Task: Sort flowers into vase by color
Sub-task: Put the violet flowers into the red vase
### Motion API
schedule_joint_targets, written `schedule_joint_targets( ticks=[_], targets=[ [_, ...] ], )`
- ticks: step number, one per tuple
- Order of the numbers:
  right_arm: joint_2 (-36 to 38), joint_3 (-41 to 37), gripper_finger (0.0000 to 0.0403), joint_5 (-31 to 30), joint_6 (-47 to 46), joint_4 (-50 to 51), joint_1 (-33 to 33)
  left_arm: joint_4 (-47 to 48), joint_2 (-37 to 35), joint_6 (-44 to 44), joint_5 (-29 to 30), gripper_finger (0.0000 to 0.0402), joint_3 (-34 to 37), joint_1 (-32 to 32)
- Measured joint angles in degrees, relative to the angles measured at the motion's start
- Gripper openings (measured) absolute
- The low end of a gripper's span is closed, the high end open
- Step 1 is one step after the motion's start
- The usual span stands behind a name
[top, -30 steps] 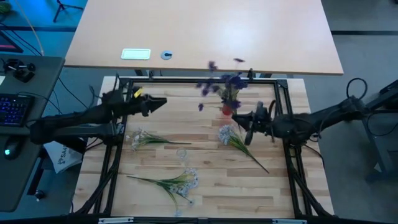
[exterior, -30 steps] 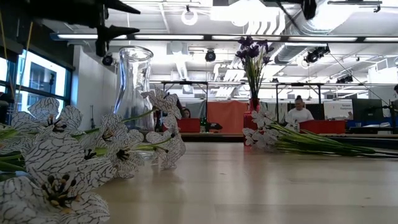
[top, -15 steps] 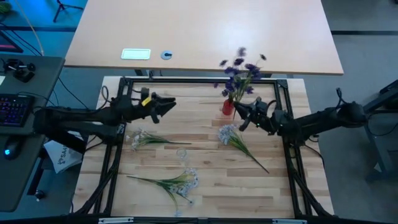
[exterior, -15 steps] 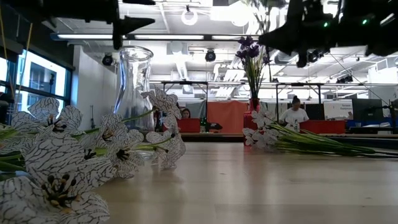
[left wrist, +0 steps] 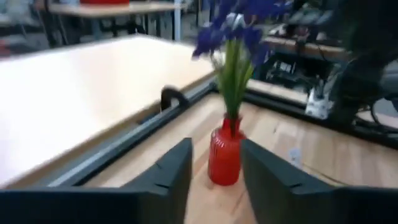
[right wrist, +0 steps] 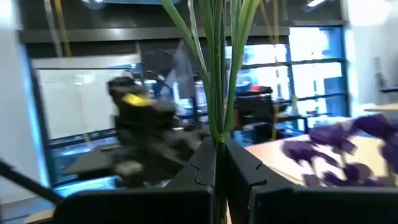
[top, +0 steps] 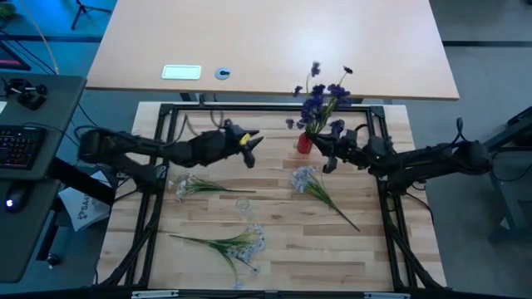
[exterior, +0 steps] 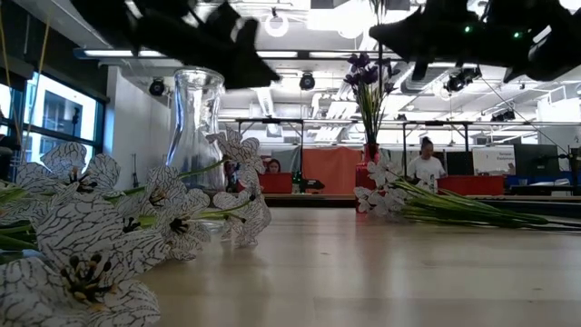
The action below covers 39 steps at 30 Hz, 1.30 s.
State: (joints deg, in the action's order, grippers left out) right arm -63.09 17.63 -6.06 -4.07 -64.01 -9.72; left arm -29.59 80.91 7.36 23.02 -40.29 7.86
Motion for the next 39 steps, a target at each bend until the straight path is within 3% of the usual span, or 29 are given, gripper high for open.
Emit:
schedule_joint_targets(
  ticks=[3,5,16,21,30,39],
  targets=[
    [1.28,0.00,0.0000,0.32,0.06,0.93,0.00,-0.74,5.70,2.54,-5.94,0.0034,-2.03,3.14],
    [1.44,0.00,0.0000,-0.74,0.86,1.52,-0.02,-0.81,9.49,3.97,-9.31,0.0012,-3.62,5.28],
    [-3.31,0.00,0.0000,-19.95,4.34,3.45,-0.04,-11.52,26.16,-0.50,-27.80,0.0001,-15.61,14.46],
    [-7.00,0.00,0.0000,-23.32,4.12,-0.32,-1.06,-9.73,33.66,-0.12,-37.70,0.0000,-23.55,16.27],
    [-14.04,0.00,0.0000,-19.37,4.34,-10.74,-5.91,-7.64,42.66,1.48,-38.85,0.0000,-35.61,15.56],
    [-14.17,0.00,0.0000,-12.56,2.67,-11.08,-11.22,-5.82,46.99,-0.38,-37.04,0.0000,-41.05,15.59]
  ],
)
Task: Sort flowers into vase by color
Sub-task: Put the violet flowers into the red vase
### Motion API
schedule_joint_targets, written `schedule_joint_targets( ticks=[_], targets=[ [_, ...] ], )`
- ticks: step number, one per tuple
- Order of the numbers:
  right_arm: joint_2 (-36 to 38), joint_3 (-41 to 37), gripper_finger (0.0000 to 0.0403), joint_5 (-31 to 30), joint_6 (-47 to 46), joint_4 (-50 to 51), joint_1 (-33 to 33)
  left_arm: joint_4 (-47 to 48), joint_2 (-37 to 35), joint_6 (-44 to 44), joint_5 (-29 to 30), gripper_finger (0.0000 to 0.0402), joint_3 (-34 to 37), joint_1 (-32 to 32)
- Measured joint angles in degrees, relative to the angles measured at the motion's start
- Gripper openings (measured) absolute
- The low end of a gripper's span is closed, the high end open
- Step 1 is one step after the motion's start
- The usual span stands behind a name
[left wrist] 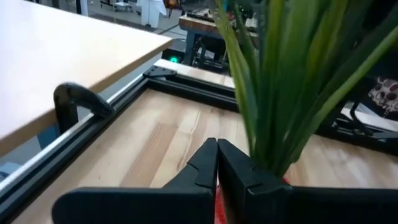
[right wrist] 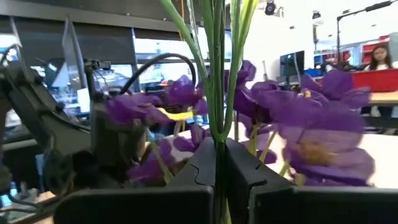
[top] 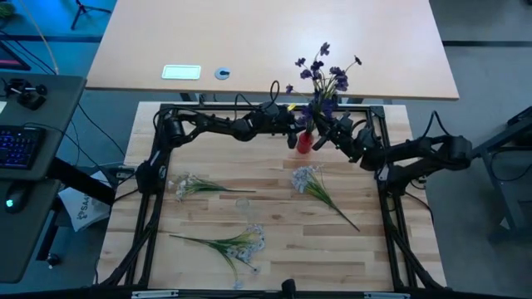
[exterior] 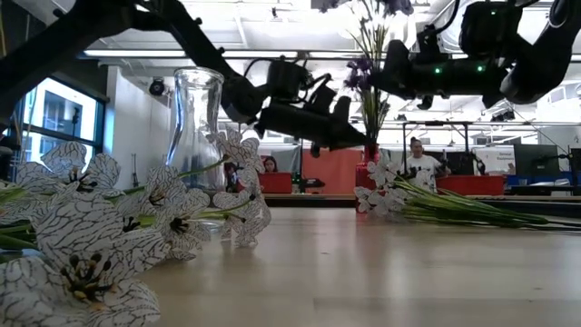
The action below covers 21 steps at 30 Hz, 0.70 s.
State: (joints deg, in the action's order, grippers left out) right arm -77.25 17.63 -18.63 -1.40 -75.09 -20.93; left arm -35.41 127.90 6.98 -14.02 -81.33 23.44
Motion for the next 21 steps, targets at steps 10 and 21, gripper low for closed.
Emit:
schedule_joint_targets(
  ticks=[10,21],
  targets=[
    [0.00,0.00,0.0000,5.86,-1.17,0.31,-3.49,1.17,1.28,0.40,3.15,0.0000,-0.10,-0.17],
    [-3.97,0.00,0.0000,6.86,-1.61,-1.63,-3.47,2.01,1.27,0.36,3.10,0.0000,-0.10,-0.49]
  ],
)
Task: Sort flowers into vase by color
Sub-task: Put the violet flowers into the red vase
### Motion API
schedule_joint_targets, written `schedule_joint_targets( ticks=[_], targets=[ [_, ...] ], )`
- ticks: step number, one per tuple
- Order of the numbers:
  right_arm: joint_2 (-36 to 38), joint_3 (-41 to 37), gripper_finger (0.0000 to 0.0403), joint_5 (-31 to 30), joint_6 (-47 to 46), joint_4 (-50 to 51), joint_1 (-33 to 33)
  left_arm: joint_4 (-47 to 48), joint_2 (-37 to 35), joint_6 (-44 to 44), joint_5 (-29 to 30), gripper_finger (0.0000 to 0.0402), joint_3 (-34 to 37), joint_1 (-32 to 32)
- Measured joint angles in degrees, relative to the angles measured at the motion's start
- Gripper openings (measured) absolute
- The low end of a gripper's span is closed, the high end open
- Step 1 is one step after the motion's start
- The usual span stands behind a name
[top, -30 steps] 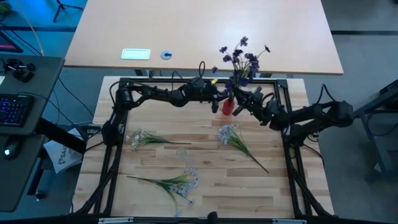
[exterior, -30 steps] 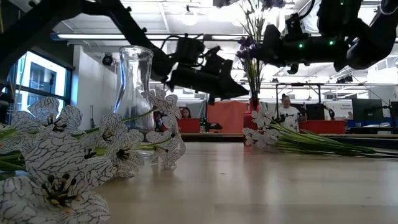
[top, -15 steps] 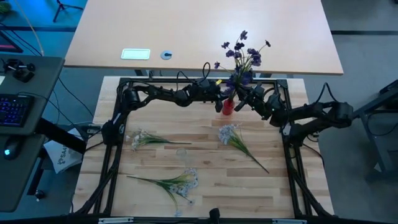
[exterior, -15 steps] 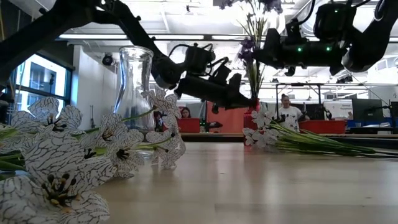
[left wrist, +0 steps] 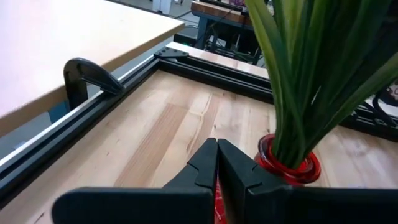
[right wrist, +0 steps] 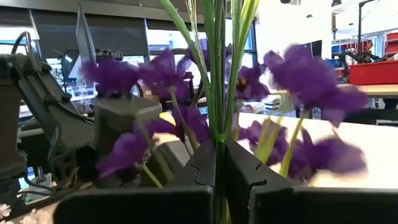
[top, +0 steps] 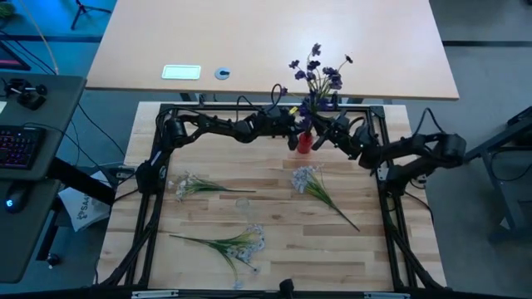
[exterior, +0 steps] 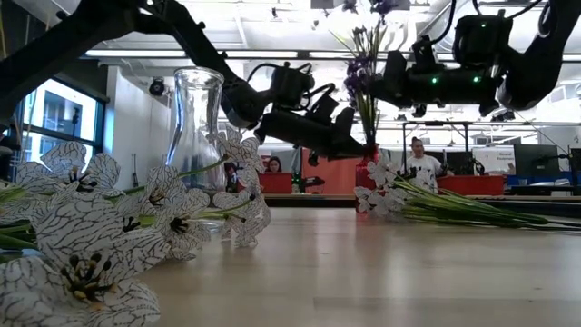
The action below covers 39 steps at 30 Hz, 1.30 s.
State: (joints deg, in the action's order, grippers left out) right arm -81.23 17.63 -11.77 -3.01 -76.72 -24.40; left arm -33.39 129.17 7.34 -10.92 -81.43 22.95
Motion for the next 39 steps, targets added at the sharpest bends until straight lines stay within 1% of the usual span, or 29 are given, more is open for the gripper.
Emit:
schedule_joint_targets(
  ticks=[5,9,16,23,32,39],
  targets=[
    [-4.84,0.00,0.0000,-0.26,0.23,-9.09,-0.10,1.72,0.01,0.03,-0.02,0.0000,0.00,-0.10],
    [-7.30,0.00,0.0000,-0.19,-1.09,-9.78,-0.11,2.30,0.01,0.06,-0.02,0.0000,0.00,-0.12],
    [-9.92,0.00,0.0000,0.85,-1.21,-9.76,0.04,2.32,0.01,0.06,-0.04,0.0000,0.00,-0.12],
    [-9.95,0.00,0.0003,1.23,-0.80,-4.64,0.07,2.32,-0.01,0.08,-0.07,0.0000,0.00,-0.12],
    [-9.95,0.00,0.0004,2.92,0.28,-2.54,0.07,2.32,-0.01,1.00,-0.07,0.0000,0.01,-0.10],
    [-8.06,-0.02,0.0006,3.26,-3.52,-0.64,0.07,2.32,-0.01,1.00,-0.07,0.0000,0.02,-0.10]
  ],
)
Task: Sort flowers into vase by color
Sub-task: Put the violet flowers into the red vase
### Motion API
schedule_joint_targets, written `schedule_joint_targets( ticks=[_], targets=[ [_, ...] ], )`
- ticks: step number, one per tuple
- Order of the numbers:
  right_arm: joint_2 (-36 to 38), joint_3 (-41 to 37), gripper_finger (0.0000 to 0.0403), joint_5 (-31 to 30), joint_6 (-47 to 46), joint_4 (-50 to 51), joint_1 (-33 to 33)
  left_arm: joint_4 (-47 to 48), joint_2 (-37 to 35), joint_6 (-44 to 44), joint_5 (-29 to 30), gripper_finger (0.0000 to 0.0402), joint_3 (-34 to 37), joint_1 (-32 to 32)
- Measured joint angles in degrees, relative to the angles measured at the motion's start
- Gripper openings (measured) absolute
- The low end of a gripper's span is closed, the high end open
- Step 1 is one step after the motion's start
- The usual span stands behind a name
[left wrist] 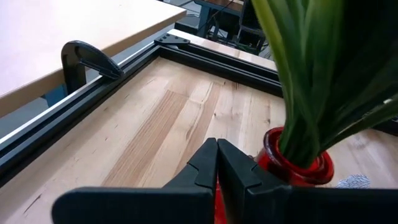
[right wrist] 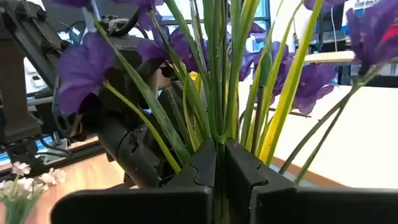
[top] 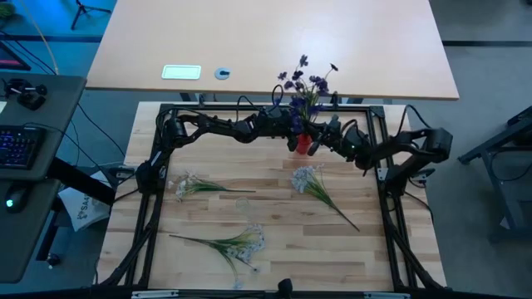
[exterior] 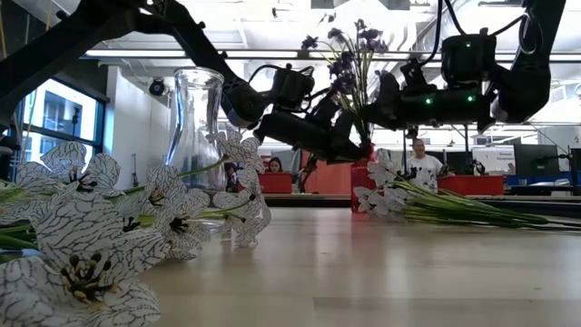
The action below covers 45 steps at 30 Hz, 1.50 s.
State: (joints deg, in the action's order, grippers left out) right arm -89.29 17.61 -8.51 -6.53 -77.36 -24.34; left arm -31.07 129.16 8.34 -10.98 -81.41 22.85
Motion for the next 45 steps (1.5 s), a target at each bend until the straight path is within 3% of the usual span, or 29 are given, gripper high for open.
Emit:
schedule_joint_targets(
  ticks=[4,13,17,26,38,45],
  targets=[
    [3.11,0.00,0.0026,-0.02,-2.14,5.33,0.00,0.00,0.00,0.00,0.00,0.0000,0.00,-0.01],
    [13.08,-0.02,0.0137,-0.31,-2.05,15.83,-0.04,0.00,0.00,-0.96,0.04,0.0000,0.00,0.11],
    [16.84,-0.02,0.0161,-0.36,-2.03,18.57,-0.04,0.02,0.00,-0.99,0.09,0.0000,0.00,0.11],
    [22.26,-0.02,0.0138,-3.51,0.01,20.88,-0.04,0.07,-0.02,-1.07,0.17,0.0000,0.00,0.13],
    [22.09,0.00,0.0124,-2.99,-1.44,23.64,-0.04,0.46,-0.02,-1.07,3.26,0.0000,0.00,0.15],
    [22.09,5.37,0.0109,-2.38,3.32,32.23,-0.04,2.72,-0.07,-1.05,3.25,0.0000,0.02,0.13]
  ],
)
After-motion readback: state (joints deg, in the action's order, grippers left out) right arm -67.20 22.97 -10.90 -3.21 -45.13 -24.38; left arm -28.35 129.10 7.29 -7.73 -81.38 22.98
